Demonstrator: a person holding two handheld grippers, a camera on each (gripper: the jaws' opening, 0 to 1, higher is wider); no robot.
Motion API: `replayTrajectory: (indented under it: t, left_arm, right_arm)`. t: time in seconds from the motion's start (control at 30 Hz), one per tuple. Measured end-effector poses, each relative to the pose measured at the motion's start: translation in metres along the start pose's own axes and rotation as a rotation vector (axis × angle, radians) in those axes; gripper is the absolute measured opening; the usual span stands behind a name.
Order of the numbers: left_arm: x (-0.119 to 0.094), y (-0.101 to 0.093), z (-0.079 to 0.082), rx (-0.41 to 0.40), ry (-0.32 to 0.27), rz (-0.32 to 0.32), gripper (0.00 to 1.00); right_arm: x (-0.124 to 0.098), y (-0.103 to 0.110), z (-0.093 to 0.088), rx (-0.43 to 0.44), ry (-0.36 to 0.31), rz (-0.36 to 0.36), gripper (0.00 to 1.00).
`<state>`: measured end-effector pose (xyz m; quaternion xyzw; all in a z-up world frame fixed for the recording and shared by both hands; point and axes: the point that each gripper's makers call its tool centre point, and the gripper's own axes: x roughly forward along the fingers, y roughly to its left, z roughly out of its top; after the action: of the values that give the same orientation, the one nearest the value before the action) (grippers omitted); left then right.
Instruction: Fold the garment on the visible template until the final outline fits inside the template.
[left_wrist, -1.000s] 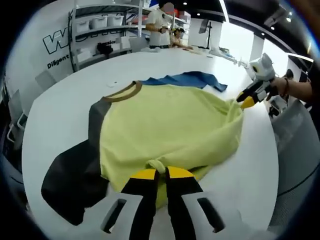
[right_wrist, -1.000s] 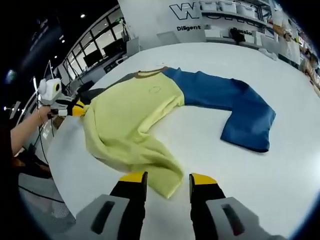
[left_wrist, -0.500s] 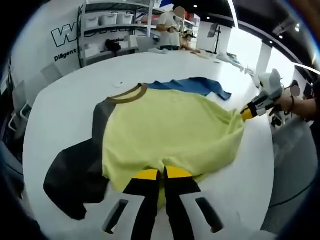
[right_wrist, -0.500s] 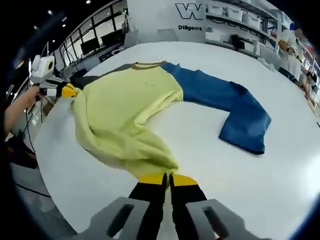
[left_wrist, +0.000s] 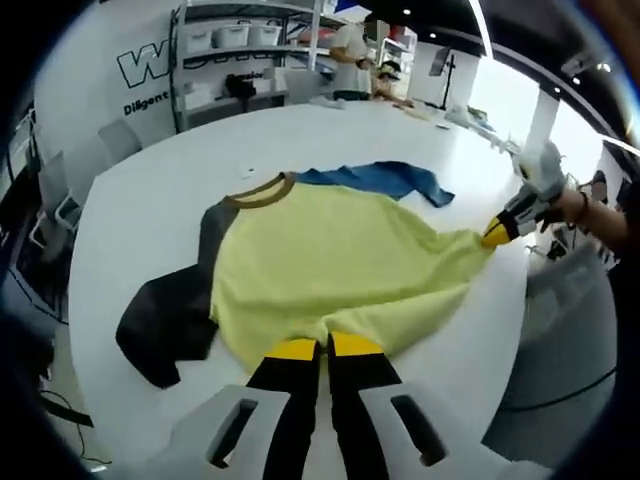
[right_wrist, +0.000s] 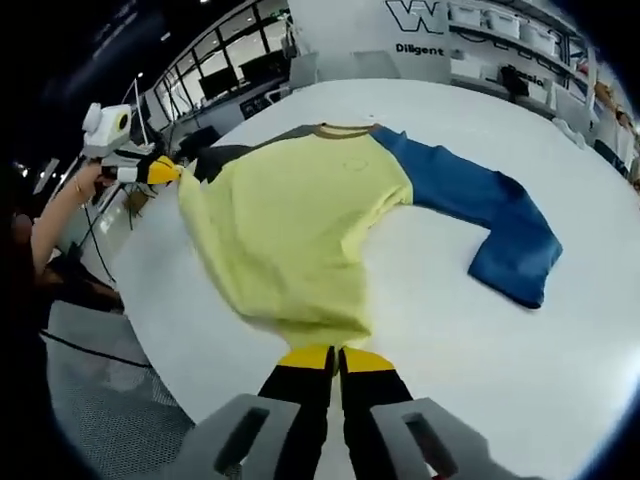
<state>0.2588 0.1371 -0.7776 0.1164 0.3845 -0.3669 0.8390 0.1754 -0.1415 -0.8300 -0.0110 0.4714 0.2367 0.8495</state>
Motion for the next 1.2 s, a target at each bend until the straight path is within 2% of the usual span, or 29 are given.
replayTrajectory:
  t: [0.07,0.17,0.33,0.37,0.4,0.47,0.57,0.63,0.73,0.87,1.0,1.07,1.17,1.2]
  left_arm:
    - [-0.007,-0.004,-0.011,-0.02,0.02,0.017,0.01]
    - [-0.017,-0.012,-0.027,-0.075,0.043,0.016,0.01]
    - [-0.03,-0.018,-0.061,-0.183,0.139,0.039,0.01]
    - [-0.032,-0.019,-0.064,-0.182,0.144,0.038,0.01]
    - [-0.035,-0.02,-0.072,-0.224,0.169,0.048,0.01]
    - [-0.037,-0.019,-0.081,-0.222,0.183,0.062,0.01]
    - [-0.036,-0.017,-0.096,-0.268,0.216,0.068,0.01]
    - [-0.036,-0.019,-0.102,-0.36,0.232,0.058,0.01]
    - [-0.025,-0.008,-0.104,-0.417,0.185,0.075,0.01]
    - [-0.013,-0.005,-0.111,-0.464,0.177,0.089,0.01]
    - [-0.002,-0.005,-0.114,-0.48,0.177,0.1,0.01]
    - [0.003,-0.001,-0.111,-0.469,0.145,0.115,0.02]
    - [0.008,0.0,-0.112,-0.395,0.146,0.11,0.03]
    - [0.007,0.0,-0.109,-0.363,0.121,0.107,0.04]
  right_arm:
    - [-0.003,0.001,-0.001,-0.005,-0.007,-0.001,0.0]
    - [-0.009,0.006,-0.009,-0.013,0.023,0.005,0.0]
    - [-0.012,0.015,-0.023,-0.042,0.074,0.022,0.0]
    - [-0.012,0.015,-0.024,-0.045,0.076,0.023,0.0]
    - [-0.013,0.016,-0.027,-0.047,0.088,0.018,0.0]
    - [-0.015,0.02,-0.03,-0.055,0.105,0.031,0.0]
    - [-0.015,0.025,-0.033,-0.061,0.118,0.044,0.0]
    - [-0.013,0.026,-0.034,-0.075,0.12,0.046,0.0]
    - [-0.009,0.021,-0.036,-0.07,0.123,0.027,0.0]
    - [0.0,0.01,-0.04,-0.072,0.114,-0.021,0.0]
    - [0.009,0.008,-0.048,-0.066,0.135,-0.022,0.0]
    - [0.011,0.008,-0.049,-0.07,0.132,-0.026,0.0]
    - [0.014,0.007,-0.05,-0.07,0.122,-0.031,0.0]
    - [0.015,0.006,-0.05,-0.069,0.118,-0.031,0.0]
